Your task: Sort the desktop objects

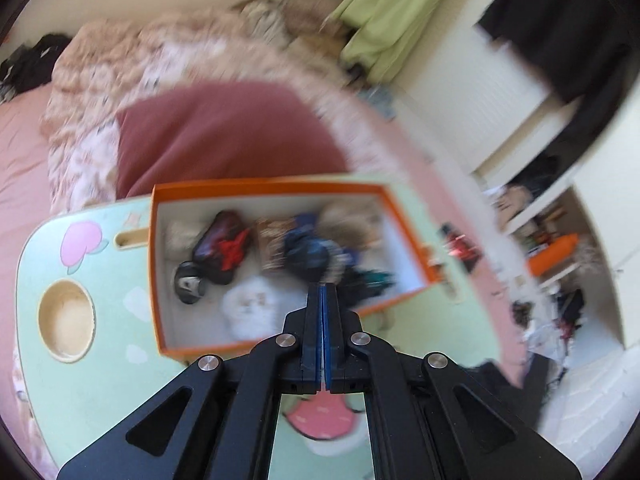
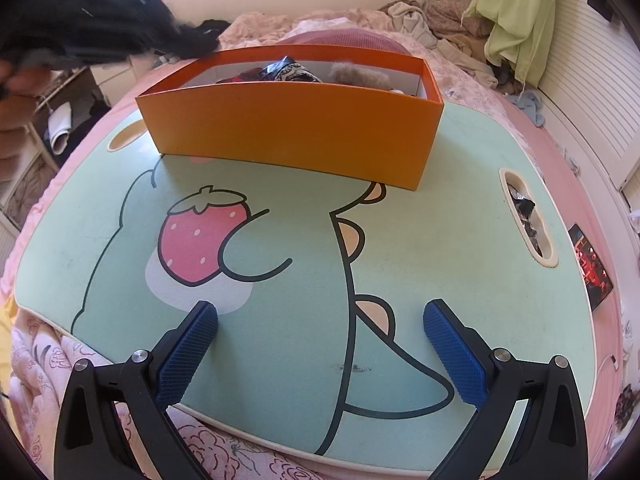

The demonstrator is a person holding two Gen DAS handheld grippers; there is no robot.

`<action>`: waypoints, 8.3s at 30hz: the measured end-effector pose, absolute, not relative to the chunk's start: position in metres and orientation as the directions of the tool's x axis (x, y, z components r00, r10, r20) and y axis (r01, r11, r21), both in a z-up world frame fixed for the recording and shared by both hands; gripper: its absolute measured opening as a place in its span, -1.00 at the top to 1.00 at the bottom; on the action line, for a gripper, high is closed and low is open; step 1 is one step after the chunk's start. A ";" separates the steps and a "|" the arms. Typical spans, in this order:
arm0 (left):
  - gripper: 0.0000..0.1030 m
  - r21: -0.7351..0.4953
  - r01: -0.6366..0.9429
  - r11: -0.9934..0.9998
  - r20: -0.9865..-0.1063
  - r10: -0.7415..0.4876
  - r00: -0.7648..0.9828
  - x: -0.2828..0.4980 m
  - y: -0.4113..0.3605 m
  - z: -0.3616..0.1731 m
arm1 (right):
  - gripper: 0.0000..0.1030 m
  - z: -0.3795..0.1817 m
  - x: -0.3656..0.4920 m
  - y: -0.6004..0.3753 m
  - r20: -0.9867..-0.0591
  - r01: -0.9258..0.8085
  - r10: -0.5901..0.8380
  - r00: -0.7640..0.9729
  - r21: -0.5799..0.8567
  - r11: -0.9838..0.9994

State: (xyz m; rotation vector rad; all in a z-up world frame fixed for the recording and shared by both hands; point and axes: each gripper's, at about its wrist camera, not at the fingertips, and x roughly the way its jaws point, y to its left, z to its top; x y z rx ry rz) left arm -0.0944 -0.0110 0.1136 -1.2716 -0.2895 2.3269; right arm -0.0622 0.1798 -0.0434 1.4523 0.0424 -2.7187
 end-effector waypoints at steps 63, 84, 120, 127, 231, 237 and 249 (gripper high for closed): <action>-0.99 -0.019 -0.124 -0.992 -0.791 0.090 -0.605 0.025 0.003 0.009 | -0.82 -0.032 -0.055 0.194 -0.796 0.020 -0.084 -0.600 0.091 -0.996; -0.99 -0.023 -0.130 -0.991 -0.787 0.098 -0.609 0.029 0.000 0.006 | -0.13 0.032 -0.264 0.190 -0.888 0.023 -0.051 -0.457 0.046 -0.999; -0.99 -0.025 -0.133 -0.991 -0.784 0.102 -0.612 0.030 -0.001 0.005 | -0.58 0.054 -0.146 0.164 -0.674 0.088 -0.109 -0.730 0.065 -0.994; -0.99 -0.024 -0.133 -0.991 -0.786 0.101 -0.610 0.030 0.000 0.005 | 0.11 0.004 -0.205 0.164 -0.811 0.023 -0.093 -0.577 0.097 -0.995; 0.21 -0.110 -0.184 -0.977 -0.832 0.192 -0.521 0.007 -0.024 0.043 | -0.60 -0.032 -0.037 0.173 -0.807 0.094 -0.081 -0.585 0.032 -0.995; 0.05 -0.136 -0.170 -0.976 -0.796 0.210 -0.568 0.017 -0.019 0.046 | -0.61 -0.032 -0.036 0.173 -0.807 0.092 -0.081 -0.586 0.032 -0.995; -0.86 -0.030 -0.132 -0.991 -0.764 0.108 -0.636 0.063 -0.025 0.010 | -0.62 -0.032 -0.036 0.174 -0.806 0.089 -0.080 -0.586 0.034 -0.995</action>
